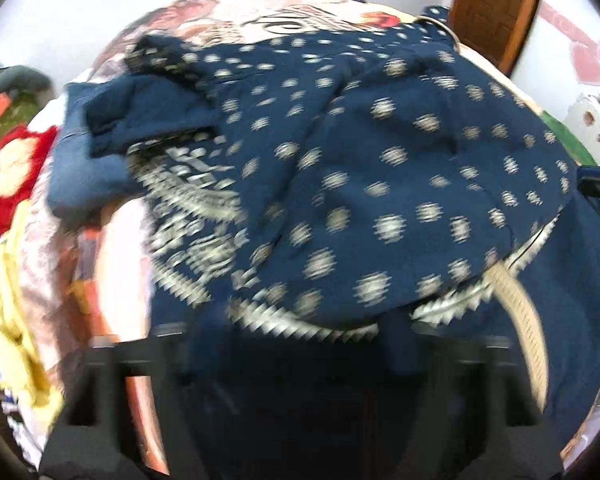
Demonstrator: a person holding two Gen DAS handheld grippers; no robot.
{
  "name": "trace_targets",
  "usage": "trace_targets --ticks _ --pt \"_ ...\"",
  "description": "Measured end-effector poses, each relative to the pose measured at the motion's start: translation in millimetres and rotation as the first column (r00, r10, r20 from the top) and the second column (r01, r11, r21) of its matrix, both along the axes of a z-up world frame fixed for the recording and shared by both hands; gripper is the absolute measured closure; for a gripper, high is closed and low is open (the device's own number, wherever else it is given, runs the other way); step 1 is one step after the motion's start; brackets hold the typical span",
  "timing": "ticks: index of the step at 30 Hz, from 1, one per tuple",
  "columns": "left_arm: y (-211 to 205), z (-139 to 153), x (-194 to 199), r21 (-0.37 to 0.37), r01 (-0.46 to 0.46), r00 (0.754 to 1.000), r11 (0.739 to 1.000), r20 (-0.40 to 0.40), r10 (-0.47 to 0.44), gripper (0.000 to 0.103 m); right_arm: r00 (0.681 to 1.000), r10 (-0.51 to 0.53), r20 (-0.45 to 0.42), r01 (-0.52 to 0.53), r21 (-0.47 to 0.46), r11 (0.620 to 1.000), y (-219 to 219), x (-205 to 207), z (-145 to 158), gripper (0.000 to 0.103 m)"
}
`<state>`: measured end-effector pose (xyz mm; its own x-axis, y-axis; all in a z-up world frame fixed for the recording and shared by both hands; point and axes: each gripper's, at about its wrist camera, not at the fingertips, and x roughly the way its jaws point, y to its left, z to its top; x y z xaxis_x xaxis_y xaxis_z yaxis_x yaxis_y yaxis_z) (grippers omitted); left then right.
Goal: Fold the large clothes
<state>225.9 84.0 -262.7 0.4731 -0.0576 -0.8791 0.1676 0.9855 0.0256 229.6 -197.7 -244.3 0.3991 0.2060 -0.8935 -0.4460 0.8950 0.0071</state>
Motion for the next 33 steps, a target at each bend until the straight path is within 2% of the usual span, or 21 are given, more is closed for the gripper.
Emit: trace_targets --ticks 4,9,14,18,20,24,27,31,33 --pt "20.5 5.2 -16.3 0.036 -0.050 0.999 0.998 0.009 0.050 0.017 0.996 -0.084 -0.014 0.085 0.070 0.994 -21.7 11.1 7.1 0.093" --pt "57.6 30.6 -16.9 -0.012 -0.176 0.982 0.984 0.061 0.176 0.017 0.994 -0.102 0.047 0.096 0.115 0.989 -17.9 29.8 29.7 0.093" --pt "72.5 54.7 18.6 -0.059 -0.231 0.964 0.971 0.119 0.237 0.016 0.989 -0.111 0.096 0.095 0.159 0.983 -0.5 62.1 49.3 0.093" --pt "71.6 62.0 59.0 -0.064 -0.228 0.961 0.972 0.147 0.235 0.016 0.985 -0.130 0.110 0.109 0.181 0.977 12.3 96.7 53.1 0.092" --pt "69.3 59.1 83.0 -0.070 -0.216 0.963 0.974 0.146 0.224 0.016 0.985 -0.131 0.109 0.111 0.176 0.978 19.6 115.4 49.7 0.093" --pt "65.4 38.6 134.3 -0.098 -0.207 0.972 0.973 0.096 0.217 0.016 0.988 -0.127 0.083 0.114 0.148 0.982 37.5 156.9 30.4 0.093" --pt "66.0 15.6 169.2 -0.083 -0.221 0.973 0.972 0.052 0.225 0.016 0.990 -0.123 0.065 0.118 0.086 0.989 50.6 190.5 7.0 0.093" --pt "74.0 -4.5 203.7 -0.033 -0.248 0.967 0.968 0.047 0.249 0.016 0.994 -0.103 0.036 0.102 0.026 0.994 60.4 230.3 -26.2 0.093" --pt "83.2 -10.1 219.1 -0.051 -0.263 0.963 0.963 0.042 0.265 0.014 0.996 -0.092 0.014 0.092 0.020 0.996 60.4 246.2 -40.4 0.093"
